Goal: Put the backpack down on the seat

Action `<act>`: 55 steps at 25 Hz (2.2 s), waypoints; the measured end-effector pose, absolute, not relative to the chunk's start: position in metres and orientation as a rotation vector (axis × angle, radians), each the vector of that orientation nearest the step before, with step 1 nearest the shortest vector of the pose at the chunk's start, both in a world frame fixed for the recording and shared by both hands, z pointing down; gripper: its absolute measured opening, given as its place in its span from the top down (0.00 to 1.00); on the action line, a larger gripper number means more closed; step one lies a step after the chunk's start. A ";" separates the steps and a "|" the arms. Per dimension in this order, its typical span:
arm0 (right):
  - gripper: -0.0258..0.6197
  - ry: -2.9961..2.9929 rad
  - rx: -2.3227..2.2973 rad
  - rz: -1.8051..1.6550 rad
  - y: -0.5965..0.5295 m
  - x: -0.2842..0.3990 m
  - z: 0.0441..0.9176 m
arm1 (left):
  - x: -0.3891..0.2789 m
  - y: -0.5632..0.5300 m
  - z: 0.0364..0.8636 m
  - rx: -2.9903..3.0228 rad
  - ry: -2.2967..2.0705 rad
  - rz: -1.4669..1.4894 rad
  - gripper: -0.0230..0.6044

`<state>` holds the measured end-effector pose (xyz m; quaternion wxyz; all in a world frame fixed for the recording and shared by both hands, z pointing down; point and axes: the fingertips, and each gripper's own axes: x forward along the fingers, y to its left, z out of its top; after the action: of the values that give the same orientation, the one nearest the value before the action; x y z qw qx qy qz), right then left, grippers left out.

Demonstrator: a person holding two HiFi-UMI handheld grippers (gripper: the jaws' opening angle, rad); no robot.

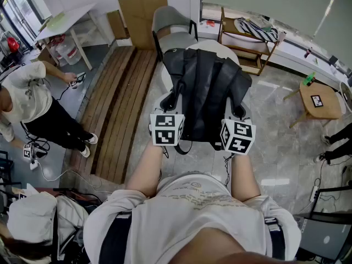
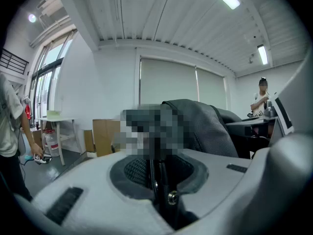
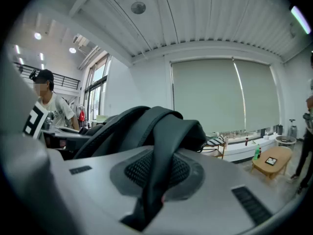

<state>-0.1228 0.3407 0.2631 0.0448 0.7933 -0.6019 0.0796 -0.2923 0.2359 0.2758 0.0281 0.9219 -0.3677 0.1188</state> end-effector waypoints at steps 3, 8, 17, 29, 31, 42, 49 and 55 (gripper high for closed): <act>0.88 -1.844 2.424 0.236 0.340 -0.117 0.262 | -0.286 0.235 0.274 2.845 -1.137 0.367 0.85; 0.88 -1.838 2.429 0.230 0.342 -0.107 0.262 | -0.276 0.237 0.273 2.848 -1.136 0.365 0.85; 0.88 -1.852 2.410 0.280 0.345 -0.088 0.267 | -0.254 0.241 0.278 2.847 -1.166 0.452 0.86; 0.88 -1.893 2.404 0.256 0.359 -0.038 0.266 | -0.209 0.258 0.279 2.855 -1.179 0.420 0.86; 0.88 -1.904 2.402 0.247 0.361 -0.032 0.266 | -0.204 0.262 0.279 2.857 -1.180 0.412 0.86; 0.88 -1.942 2.383 0.261 0.355 -0.014 0.268 | -0.189 0.257 0.281 2.828 -1.181 0.423 0.86; 0.88 -1.936 2.377 0.260 0.333 0.003 0.268 | -0.170 0.232 0.284 2.828 -1.158 0.411 0.86; 0.88 -1.919 2.389 0.247 0.315 0.025 0.270 | -0.147 0.210 0.290 2.832 -1.140 0.396 0.86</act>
<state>0.0246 0.3154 0.2705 0.0336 0.7767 -0.6239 0.0803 -0.1468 0.2103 0.2896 0.0314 0.9195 -0.3700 0.1285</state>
